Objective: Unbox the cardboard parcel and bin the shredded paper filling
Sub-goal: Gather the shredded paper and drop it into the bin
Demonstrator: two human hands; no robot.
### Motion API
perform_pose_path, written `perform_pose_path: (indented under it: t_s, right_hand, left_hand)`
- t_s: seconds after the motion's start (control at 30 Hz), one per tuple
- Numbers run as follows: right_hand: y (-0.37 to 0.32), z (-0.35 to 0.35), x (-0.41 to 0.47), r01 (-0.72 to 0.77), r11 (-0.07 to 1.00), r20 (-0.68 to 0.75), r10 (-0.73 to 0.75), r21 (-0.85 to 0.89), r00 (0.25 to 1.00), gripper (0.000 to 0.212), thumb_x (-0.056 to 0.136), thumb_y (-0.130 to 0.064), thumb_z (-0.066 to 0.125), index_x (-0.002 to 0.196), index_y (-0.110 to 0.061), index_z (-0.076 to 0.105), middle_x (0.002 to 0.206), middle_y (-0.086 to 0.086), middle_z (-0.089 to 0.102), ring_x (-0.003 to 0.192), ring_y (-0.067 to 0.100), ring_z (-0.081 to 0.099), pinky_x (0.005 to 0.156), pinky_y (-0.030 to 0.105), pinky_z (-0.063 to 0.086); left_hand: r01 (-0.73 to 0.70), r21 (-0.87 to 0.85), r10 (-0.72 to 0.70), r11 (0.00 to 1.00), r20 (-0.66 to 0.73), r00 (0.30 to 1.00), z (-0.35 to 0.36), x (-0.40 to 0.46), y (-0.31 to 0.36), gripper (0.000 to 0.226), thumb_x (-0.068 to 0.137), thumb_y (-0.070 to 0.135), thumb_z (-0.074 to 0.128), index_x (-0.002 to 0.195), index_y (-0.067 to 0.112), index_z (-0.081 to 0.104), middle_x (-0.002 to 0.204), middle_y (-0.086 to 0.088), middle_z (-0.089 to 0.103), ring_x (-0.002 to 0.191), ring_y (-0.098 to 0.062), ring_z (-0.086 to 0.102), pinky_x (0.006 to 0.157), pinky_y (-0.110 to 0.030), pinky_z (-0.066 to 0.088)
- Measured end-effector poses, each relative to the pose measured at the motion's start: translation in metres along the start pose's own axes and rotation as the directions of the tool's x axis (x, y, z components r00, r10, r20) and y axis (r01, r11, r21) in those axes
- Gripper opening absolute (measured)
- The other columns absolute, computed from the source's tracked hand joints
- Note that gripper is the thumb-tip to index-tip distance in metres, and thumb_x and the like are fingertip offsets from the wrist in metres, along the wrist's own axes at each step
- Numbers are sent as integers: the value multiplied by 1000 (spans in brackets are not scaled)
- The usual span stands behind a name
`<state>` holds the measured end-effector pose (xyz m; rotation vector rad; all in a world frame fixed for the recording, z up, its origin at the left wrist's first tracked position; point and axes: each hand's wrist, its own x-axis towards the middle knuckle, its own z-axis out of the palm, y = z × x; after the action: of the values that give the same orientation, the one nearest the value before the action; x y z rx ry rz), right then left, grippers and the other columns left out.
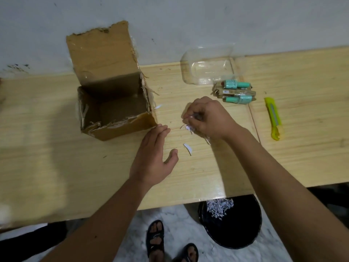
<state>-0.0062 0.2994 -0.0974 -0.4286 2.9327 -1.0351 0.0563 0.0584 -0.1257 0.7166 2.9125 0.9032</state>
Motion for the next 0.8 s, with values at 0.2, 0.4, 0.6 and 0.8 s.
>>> perform_pose_path:
  t_s: [0.2,0.4,0.6,0.8]
  right_hand:
    - [-20,9,11,-32,999,-29,32,26,999,22,85,-36,70,103,-26,78,106,-10,73,107,20,59,92,34,47]
    - [-42,32,57,19,996,-27,-22,-82,999,27,86,-24,77,112,-18,78,110,3,73,100,28,60,87,29,38]
    - [-33,47,70,104,984,-37,-110,-148,993,7,86,-22,76,88,-17,80,91,3,70,79,30,59,75,29,36]
    - [-24,24,48,127,982,16,-126,-143,992,11,91,-23,70,91,-14,75,94,1,69,80,27,60,78,25,32]
  left_hand:
    - [-23,19,23,1000,-22,999,3,-2,0,56,94,30,65,141,3,52,145,-8,51,145,-23,41,118,-38,37]
    - [3,-1,-3,1000,12,1000,0,-1,2,57,94,32,63,143,5,51,148,-5,50,147,-20,38,119,-35,35]
    - [50,-25,-49,998,42,998,-3,1,3,60,95,36,61,146,8,49,152,0,45,149,-15,34,122,-33,32]
    - [46,-25,-44,999,48,998,-3,-1,2,60,95,36,61,146,9,48,151,0,45,149,-15,34,121,-34,33]
